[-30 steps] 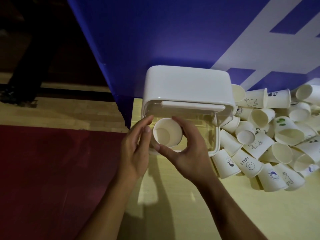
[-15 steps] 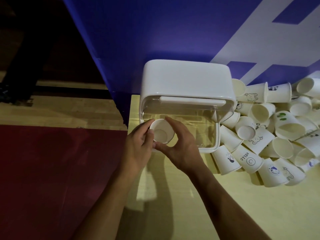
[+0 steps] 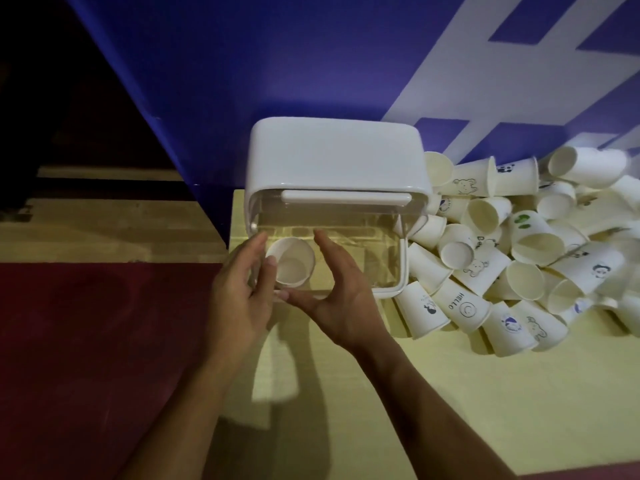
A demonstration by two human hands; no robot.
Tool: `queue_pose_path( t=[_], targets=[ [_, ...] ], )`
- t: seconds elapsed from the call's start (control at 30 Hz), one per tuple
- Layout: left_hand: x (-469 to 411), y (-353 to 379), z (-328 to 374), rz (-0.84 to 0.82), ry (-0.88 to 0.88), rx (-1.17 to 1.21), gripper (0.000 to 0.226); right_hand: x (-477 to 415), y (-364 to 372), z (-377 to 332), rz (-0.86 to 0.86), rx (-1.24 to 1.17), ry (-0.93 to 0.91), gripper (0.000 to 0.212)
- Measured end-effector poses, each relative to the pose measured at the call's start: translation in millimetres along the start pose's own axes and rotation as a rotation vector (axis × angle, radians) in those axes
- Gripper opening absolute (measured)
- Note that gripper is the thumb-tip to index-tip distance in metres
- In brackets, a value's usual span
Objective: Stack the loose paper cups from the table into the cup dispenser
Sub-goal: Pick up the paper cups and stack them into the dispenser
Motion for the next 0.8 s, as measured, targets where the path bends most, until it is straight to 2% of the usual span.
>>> queue_pose_path(
  t=[0.1, 0.17, 0.27, 0.37, 0.43, 0.5, 0.67, 0.8],
  targets=[
    [18, -10, 38, 0.104, 0.122, 0.025, 0.033, 23, -42, 15, 0.110, 0.044, 0.000, 0.076],
    [34, 3, 69, 0.026, 0.306, -0.005, 0.033, 41, -72, 33, 0.196, 0.051, 0.035, 0.060],
    [68, 63, 97, -0.367, 0.549, -0.099, 0.041, 66, -123, 67, 0.366, 0.021, 0.157, 0.043],
    [96, 136, 106, -0.650, 0.827, -0.284, 0.050, 89, -169, 100, 0.493, 0.015, 0.270, 0.028],
    [111, 177, 101, -0.851, 0.969, -0.449, 0.062, 104, -194, 122, 0.554, 0.014, 0.348, 0.028],
    [116, 204, 87, -0.968, 1.091, -0.634, 0.077, 117, -216, 140, 0.598, 0.007, 0.404, 0.029],
    [120, 232, 57, -0.985, 1.340, -0.735, 0.088, 140, -253, 183, 0.642, -0.011, 0.518, 0.027],
    [122, 236, 61, -0.921, 1.323, -0.618, 0.084, 144, -266, 217, 0.595, 0.025, 0.589, 0.036]
  ],
)
Point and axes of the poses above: each hand's wrist, its own x-axis away from the middle knuckle, its own y-axis out of the palm, z = x × y, the point moved 5 cm from there along -x, towards the middle knuckle, and after that the axes turned 15 degrees about z, right-handed, at the moved point
